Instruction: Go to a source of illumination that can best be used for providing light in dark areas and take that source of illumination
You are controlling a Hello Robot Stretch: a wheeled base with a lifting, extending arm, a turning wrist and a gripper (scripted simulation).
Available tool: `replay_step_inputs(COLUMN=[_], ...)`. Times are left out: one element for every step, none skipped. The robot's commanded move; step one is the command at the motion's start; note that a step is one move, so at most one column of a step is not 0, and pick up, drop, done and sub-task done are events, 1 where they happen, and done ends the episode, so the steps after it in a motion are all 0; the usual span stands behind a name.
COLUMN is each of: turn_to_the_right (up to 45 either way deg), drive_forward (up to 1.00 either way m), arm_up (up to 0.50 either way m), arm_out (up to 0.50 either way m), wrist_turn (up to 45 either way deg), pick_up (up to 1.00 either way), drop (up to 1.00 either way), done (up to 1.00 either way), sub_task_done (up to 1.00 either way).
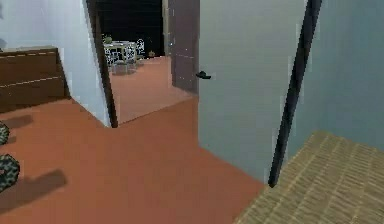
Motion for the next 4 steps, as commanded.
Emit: replay_step_inputs(turn_to_the_right=[0.0,-12.0,0.0,-3.0], drive_forward=[0.40,0.00,1.00,0.00], arm_up=[0.00,0.00,0.00,0.00], arm_out=[0.00,0.00,0.00,0.00], wrist_turn=[0.0,0.0,0.0,0.0], pick_up=[0.00,0.00,0.00,0.00], drop=[0.00,0.00,0.00,0.00], done=[0.00,0.00,0.00,0.00], sub_task_done=[0.00,0.00,0.00,0.00])
